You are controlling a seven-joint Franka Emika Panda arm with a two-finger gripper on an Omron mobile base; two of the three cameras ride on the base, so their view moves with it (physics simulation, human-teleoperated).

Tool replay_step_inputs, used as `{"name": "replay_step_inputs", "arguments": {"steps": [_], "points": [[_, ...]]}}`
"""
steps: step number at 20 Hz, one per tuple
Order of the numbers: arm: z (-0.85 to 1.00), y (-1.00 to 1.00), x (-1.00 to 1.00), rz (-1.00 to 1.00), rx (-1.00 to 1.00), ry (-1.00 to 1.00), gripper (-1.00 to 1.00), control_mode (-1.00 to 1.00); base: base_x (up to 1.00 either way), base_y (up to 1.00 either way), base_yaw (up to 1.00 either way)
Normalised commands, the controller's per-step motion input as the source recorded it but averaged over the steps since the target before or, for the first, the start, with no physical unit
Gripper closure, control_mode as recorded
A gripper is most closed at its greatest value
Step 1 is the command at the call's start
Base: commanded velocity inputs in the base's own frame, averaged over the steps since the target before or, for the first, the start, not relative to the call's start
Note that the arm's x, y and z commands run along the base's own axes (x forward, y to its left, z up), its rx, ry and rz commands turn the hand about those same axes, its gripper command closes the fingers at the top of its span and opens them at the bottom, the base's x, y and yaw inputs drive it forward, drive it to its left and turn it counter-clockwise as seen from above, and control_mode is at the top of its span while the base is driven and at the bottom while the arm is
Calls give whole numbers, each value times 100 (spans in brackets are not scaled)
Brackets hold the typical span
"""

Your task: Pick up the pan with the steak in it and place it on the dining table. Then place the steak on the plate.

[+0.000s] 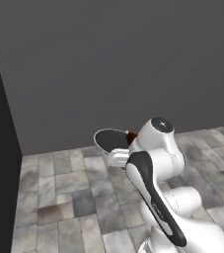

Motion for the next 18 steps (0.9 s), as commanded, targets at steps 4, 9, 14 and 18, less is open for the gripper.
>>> {"name": "replay_step_inputs", "arguments": {"steps": [4, 9, 14, 18], "points": [[0, 0, 0, 0, 0, 0, 100, 100, 100, 32, -11], [0, 0, 0, 0, 0, 0, 100, 100, 100, 32, -12], [0, 0, 0, 0, 0, 0, 100, 100, 51, 7, -37], [0, 0, 0, 0, 0, 0, 100, 100, 0, 0, -50]]}}
